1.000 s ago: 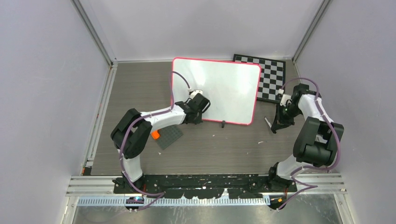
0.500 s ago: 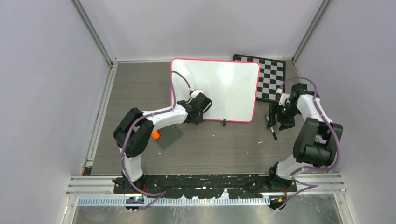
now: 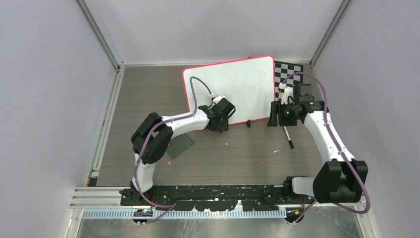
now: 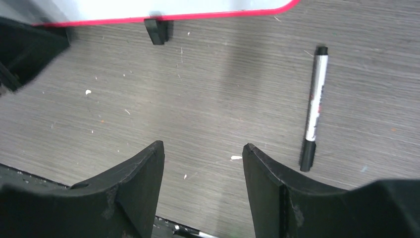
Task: Write a sentence on the whiteboard
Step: Place the whiteboard marker at the center of the board, then move the whiteboard to the center of the board.
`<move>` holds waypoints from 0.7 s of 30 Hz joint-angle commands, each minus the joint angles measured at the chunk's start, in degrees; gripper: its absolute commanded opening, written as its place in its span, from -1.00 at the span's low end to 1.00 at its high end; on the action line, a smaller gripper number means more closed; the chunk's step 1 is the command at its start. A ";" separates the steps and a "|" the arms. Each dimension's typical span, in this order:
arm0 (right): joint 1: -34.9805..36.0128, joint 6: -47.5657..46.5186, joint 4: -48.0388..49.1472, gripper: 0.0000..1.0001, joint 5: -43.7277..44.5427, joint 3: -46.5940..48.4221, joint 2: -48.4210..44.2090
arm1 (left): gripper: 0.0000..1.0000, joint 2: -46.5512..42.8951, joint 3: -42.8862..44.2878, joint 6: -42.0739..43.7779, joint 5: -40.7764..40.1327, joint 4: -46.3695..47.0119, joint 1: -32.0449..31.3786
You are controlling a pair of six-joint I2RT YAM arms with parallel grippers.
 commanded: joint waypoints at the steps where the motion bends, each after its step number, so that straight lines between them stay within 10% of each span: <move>1: 4.66 5.56 8.13 0.27 4.06 -0.59 2.13 | -0.01 -2.39 -0.23 0.43 5.92 5.08 -1.32; 9: 13.99 8.20 17.40 0.24 9.60 -1.80 7.86 | 0.52 -11.51 -8.38 10.45 8.45 2.57 -1.32; 21: 20.01 8.58 22.54 0.20 14.27 1.11 16.54 | 0.69 -30.00 -15.52 28.73 18.76 -4.33 8.26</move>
